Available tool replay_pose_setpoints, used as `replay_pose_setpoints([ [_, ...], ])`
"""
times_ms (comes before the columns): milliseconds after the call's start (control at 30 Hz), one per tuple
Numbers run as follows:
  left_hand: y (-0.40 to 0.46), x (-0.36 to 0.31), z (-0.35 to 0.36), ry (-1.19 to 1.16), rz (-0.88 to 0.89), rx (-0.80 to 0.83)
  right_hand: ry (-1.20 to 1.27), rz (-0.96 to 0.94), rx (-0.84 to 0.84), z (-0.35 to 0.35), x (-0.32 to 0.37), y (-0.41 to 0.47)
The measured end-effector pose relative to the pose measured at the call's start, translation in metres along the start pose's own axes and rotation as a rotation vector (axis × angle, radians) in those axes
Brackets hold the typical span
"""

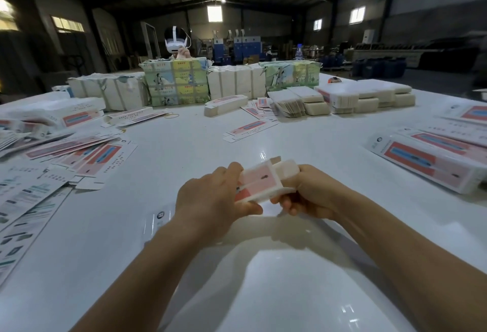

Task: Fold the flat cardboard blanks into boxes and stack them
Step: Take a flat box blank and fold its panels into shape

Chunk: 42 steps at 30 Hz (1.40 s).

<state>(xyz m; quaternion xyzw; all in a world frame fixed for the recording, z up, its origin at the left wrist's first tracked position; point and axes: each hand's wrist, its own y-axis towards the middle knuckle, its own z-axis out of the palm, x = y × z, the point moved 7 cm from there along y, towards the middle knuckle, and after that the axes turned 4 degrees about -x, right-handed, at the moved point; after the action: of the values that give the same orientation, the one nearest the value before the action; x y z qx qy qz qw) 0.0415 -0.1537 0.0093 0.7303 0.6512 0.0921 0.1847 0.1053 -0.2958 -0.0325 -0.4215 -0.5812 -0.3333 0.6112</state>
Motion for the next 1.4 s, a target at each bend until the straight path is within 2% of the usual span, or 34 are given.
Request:
replay_pose_setpoints([
  [167, 0.003, 0.003, 0.010, -0.163, -0.075, 0.065, 0.077, 0.146, -0.084, -0.004, -0.004, -0.004],
  [233, 0.002, 0.008, 0.009, -0.156, -0.096, 0.075, 0.151, 0.125, -0.201, -0.009, 0.000, -0.006],
  [300, 0.002, 0.018, 0.007, -0.129, -0.143, 0.050, 0.138, -0.081, -0.470, -0.027, 0.011, -0.010],
  [367, 0.002, 0.026, 0.007, -0.100, -0.196, 0.027, -0.142, -0.449, -0.741, -0.036, 0.035, -0.029],
  [400, 0.002, 0.028, 0.007, -0.082, -0.214, 0.024, -0.320, -0.610, -0.777, -0.027, 0.045, -0.037],
  [467, 0.003, 0.030, 0.008, -0.053, -0.232, 0.016, -0.581, -0.758, -0.720, -0.004, 0.049, -0.041],
  [567, 0.002, 0.030, 0.008, -0.030, -0.244, -0.001, -0.701, -0.758, -0.670, 0.009, 0.044, -0.038],
  [700, 0.004, 0.023, 0.011, -0.035, -0.222, -0.010, -0.620, -0.703, -0.617, 0.014, 0.040, -0.034],
  [900, 0.003, 0.021, 0.013, -0.070, -0.174, -0.025, -0.428, -0.536, -0.413, 0.021, 0.030, -0.026],
  [1000, 0.004, 0.019, 0.012, -0.100, -0.148, -0.034, -0.410, -0.486, -0.316, 0.023, 0.032, -0.023],
  [1200, 0.002, 0.018, 0.012, -0.095, -0.122, -0.032, -0.293, -0.443, -0.400, 0.013, 0.034, -0.029],
  [1400, 0.002, 0.016, 0.009, -0.044, -0.131, -0.060, -0.507, -0.503, -0.457, 0.024, 0.032, -0.032],
])
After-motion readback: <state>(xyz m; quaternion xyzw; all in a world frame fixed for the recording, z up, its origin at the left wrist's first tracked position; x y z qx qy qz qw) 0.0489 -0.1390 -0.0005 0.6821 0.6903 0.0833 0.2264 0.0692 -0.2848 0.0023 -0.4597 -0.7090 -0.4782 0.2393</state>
